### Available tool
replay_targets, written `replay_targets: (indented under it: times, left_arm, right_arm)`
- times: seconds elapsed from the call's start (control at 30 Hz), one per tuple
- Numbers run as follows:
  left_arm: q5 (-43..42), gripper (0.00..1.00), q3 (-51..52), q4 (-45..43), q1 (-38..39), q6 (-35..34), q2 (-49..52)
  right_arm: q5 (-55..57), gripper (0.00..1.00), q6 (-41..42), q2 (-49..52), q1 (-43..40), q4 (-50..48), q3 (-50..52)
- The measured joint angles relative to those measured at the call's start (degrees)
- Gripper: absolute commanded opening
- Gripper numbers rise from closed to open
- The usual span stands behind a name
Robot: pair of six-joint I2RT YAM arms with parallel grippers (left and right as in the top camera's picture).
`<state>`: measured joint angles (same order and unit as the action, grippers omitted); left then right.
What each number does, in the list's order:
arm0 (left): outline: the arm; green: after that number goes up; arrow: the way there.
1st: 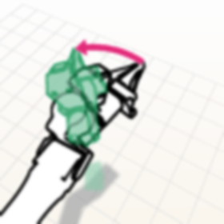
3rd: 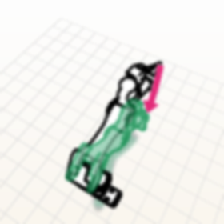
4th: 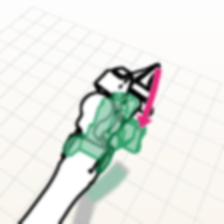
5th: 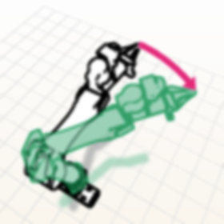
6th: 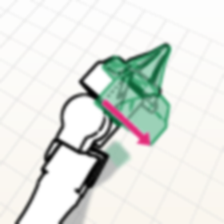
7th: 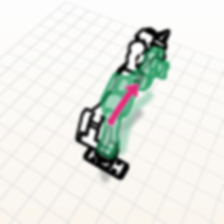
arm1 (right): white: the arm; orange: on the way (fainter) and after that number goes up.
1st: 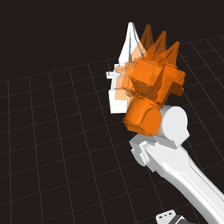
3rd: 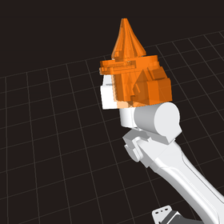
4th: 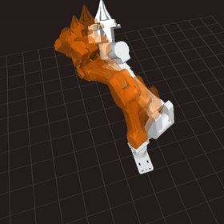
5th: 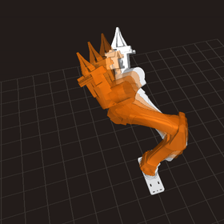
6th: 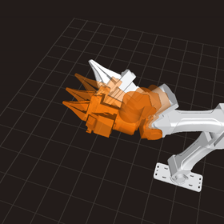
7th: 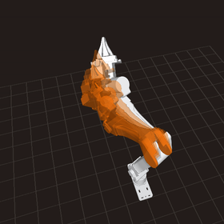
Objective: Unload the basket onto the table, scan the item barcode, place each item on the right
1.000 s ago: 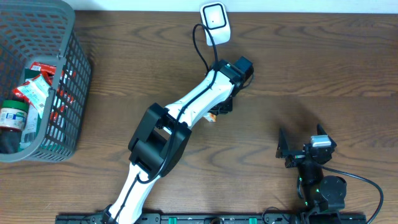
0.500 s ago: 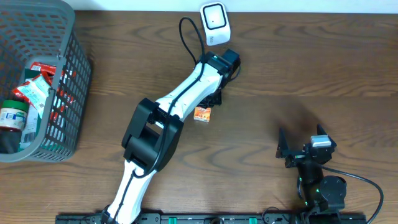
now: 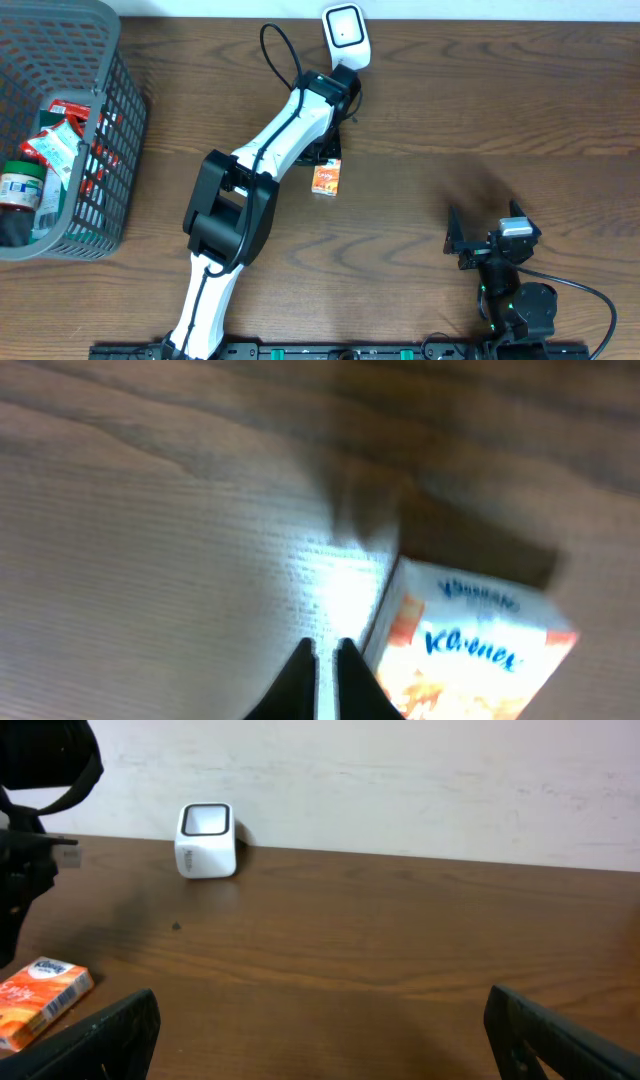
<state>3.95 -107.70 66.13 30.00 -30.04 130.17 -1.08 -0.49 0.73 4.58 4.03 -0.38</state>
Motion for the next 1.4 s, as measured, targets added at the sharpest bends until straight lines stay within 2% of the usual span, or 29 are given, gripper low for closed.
replay_targets:
  times: [0.1, 0.27, 0.43, 0.6, 0.77, 1.07, 1.4]
  left_arm:
    - [-1.0, 0.13, -0.3, 2.1, 0.1, 0.9, -0.2]
    - [-2.6, 0.35, -1.0, 1.4, 0.6, 1.9, -3.5]
    - [-2.8, 0.41, -1.5, -0.4, 3.8, 1.8, -6.5]
    - [-3.0, 0.41, 0.7, -6.1, 8.9, 1.8, -6.5]
    - [0.7, 0.41, 2.0, -6.6, 11.8, 1.0, -6.4]
    - [6.6, 0.41, 3.9, -8.1, 12.5, -2.8, -6.4]
    - [7.3, 0.36, 11.7, -14.3, 12.5, -5.3, -6.4]
  right_arm:
    - [0.0, 0.99, 0.0, 0.0, 0.0, 0.0, 0.0]
    - [0.0, 0.99, 0.0, 0.0, 0.0, 0.0, 0.0]
    - [0.0, 0.99, 0.0, 0.0, 0.0, 0.0, 0.0]
    - [0.0, 0.99, 0.0, 0.0, 0.0, 0.0, 0.0]
    - [0.0, 0.99, 0.0, 0.0, 0.0, 0.0, 0.0]
    - [0.0, 0.99, 0.0, 0.0, 0.0, 0.0, 0.0]
    - [0.0, 0.99, 0.0, 0.0, 0.0, 0.0, 0.0]
